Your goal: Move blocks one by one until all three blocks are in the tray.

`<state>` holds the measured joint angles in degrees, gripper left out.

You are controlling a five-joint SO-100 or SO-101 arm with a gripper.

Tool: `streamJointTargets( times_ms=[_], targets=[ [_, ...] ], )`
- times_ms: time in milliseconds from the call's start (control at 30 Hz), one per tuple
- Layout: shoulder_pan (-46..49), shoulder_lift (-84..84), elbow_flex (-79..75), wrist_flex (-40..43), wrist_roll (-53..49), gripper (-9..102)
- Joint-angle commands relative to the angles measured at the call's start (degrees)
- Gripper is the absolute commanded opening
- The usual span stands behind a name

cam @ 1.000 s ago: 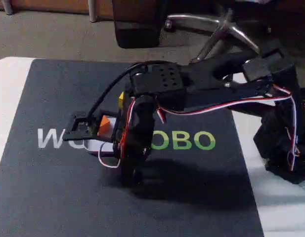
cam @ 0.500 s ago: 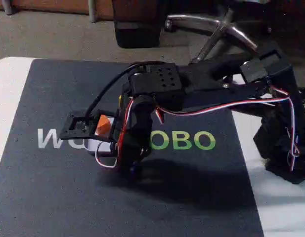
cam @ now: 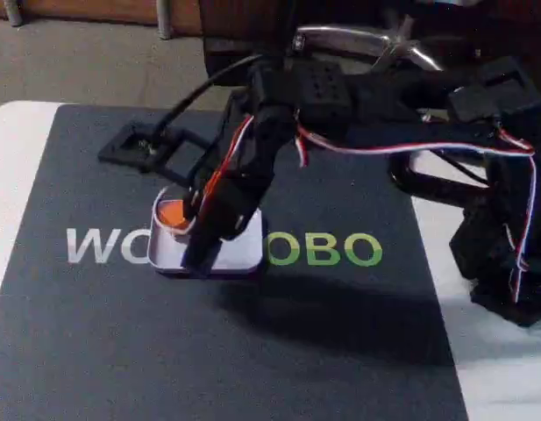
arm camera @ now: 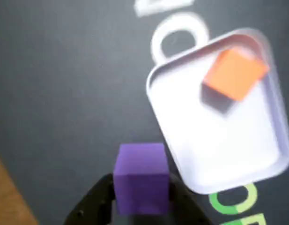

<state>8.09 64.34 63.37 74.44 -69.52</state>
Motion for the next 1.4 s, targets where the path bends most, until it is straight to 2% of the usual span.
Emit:
streamJointTargets(
  times_ms=[0,300,500,867,1133,1367],
  targets=[
    [2.37,4.66,-2.81,-0.09,0.7,-8],
    [7.65,4.31,-2.55,-0.09,-0.88,-8],
    [7.91,2.64,-2.99,-0.35,-3.52,8],
    [7.12,2.29,-2.55,0.26,-10.63,22],
    [11.51,6.42,-2.55,1.14,-10.81,22],
    [16.0,11.07,-2.37,6.06,-11.87,22]
  ],
)
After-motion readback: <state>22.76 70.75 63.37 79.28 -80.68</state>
